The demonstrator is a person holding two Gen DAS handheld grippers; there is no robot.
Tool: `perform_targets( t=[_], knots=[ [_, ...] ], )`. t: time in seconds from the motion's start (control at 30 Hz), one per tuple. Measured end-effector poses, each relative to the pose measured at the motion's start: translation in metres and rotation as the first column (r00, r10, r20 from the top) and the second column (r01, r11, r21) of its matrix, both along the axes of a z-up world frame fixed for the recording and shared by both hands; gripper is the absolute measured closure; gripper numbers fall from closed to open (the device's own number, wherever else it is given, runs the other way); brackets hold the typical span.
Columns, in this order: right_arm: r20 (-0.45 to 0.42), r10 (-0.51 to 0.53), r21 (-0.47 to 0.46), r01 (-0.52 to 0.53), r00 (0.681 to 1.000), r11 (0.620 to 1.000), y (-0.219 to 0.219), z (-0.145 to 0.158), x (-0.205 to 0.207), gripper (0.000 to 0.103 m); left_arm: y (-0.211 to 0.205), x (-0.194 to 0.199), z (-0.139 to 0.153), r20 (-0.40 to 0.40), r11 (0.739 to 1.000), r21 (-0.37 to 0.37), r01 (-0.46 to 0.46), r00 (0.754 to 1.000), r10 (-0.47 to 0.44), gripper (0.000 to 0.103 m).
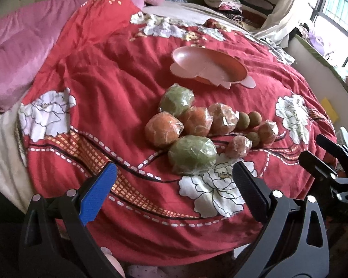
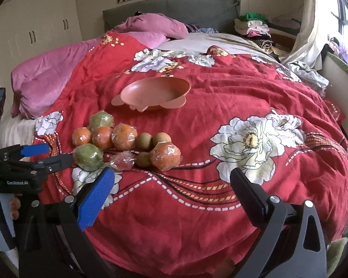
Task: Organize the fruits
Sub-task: 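Grasp the large green wrapped fruit with the left tool while the right tool grasps a wrapped orange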
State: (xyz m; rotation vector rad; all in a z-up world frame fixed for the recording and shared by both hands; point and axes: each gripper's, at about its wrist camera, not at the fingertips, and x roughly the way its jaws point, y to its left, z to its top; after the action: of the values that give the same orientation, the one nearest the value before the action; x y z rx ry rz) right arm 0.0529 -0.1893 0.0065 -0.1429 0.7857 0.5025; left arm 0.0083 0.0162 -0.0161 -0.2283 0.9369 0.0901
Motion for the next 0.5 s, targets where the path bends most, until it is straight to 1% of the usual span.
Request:
perform_targets(
  t=[0.17,0.27,0.33,0.4,0.5],
  knots=[
    [-0.028,0.010,-0.029,-0.010,1.000,1.000,0.003,-0.009,0.013,0.004,0.000,0.005,-0.009,-0.016,1.000,-0.025,0.016,1.000,-0.017,0.009],
    [-0.035,0.018,-0.053,-0.020,0.999,0.998,0.005,-0.014,0.019,0.004,-0.004,0.010,-0.011,-0.021,0.999,-0.014,0.036,0.999,-0.036,0.011],
    [-0.038,0.016,-0.060,-0.018,0.999,0.998,0.004,-0.017,0.022,0.004,-0.009,0.014,-0.012,-0.019,0.999,-0.007,0.050,0.999,-0.050,0.019],
    [-0.042,0.016,-0.057,-0.018,0.999,0.998,0.004,-0.019,0.027,0.004,-0.011,0.018,-0.015,-0.029,0.998,-0.010,0.058,0.998,-0.058,0.022],
    [-0.058,0.030,-0.057,-0.034,0.998,0.998,0.004,-0.021,0.034,0.004,-0.014,0.023,-0.018,-0.040,0.997,-0.020,0.068,0.997,-0.069,0.030]
  ],
)
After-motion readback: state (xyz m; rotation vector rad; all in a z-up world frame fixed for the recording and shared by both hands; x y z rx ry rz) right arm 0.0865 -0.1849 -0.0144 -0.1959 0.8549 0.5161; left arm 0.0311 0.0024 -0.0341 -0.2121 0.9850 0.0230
